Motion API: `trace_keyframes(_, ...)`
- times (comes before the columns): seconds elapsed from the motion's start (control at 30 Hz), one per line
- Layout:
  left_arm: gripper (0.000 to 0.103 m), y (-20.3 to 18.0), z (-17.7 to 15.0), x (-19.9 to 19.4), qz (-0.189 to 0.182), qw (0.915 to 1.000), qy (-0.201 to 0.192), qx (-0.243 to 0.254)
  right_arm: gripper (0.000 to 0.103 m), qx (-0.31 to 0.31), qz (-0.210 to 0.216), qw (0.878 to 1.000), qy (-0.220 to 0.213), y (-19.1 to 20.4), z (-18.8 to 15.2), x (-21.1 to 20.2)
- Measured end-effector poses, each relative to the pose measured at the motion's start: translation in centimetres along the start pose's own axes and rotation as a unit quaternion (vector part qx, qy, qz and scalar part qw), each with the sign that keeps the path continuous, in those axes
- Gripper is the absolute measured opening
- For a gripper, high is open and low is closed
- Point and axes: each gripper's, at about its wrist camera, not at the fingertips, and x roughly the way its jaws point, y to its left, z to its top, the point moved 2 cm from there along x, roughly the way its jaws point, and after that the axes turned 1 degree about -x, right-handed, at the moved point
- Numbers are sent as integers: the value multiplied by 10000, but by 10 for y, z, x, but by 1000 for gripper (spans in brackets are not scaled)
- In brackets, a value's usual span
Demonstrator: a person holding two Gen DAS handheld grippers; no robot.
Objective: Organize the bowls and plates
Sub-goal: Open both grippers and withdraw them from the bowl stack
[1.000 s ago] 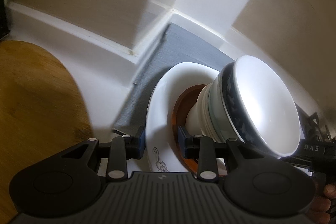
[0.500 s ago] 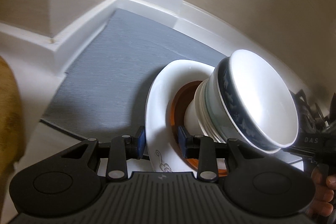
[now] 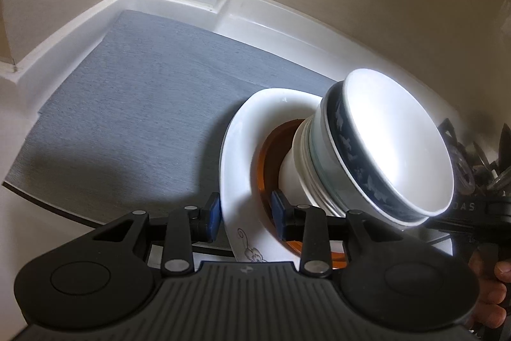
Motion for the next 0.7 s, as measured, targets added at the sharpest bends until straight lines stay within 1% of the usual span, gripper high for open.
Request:
trace_keyframes(0.2, 39, -9, -9, -7, 216, 9995, -68, -206, 25, -110, 131, 9996, 240, -10, 3, -4)
trace_keyframes(0.27, 40, -15, -11, -12, 388, 9991, -91, -154, 27, -228, 170, 9991, 299, -10, 2, -4)
trace_keyframes(0.33, 47, -23, -16, -21, 604, 9981, -128, -88, 27, -327, 201, 9986, 368, -8, 1, -6)
trace_keyframes(0.4, 63, -27, -22, -31, 802, 9965, -183, -147, 28, -442, 220, 9979, 427, -8, 0, -8)
trace_keyframes(0.43, 67, -29, -25, -36, 890, 9956, -208, -202, 30, -517, 207, 9975, 426, -7, -2, -10)
trace_keyframes(0.47, 73, -31, -29, -41, 976, 9946, -232, -249, 34, -601, 207, 9972, 395, -7, -3, -13)
trace_keyframes(0.5, 76, -33, -34, -45, 1058, 9937, -244, -292, 36, -707, 213, 9967, 338, -7, -5, -17)
trace_keyframes(0.57, 79, -37, -43, -52, 1131, 9927, -219, -346, 52, -917, 189, 9954, 201, -7, -10, -26)
trace_keyframes(0.67, 81, -48, -56, -64, 1282, 9908, -238, -354, 63, -1154, 176, 9931, 69, -7, -18, -38)
trace_keyframes(0.7, 83, -52, -60, -69, 1307, 9905, -271, -333, 65, -1215, 189, 9924, 50, -7, -21, -42)
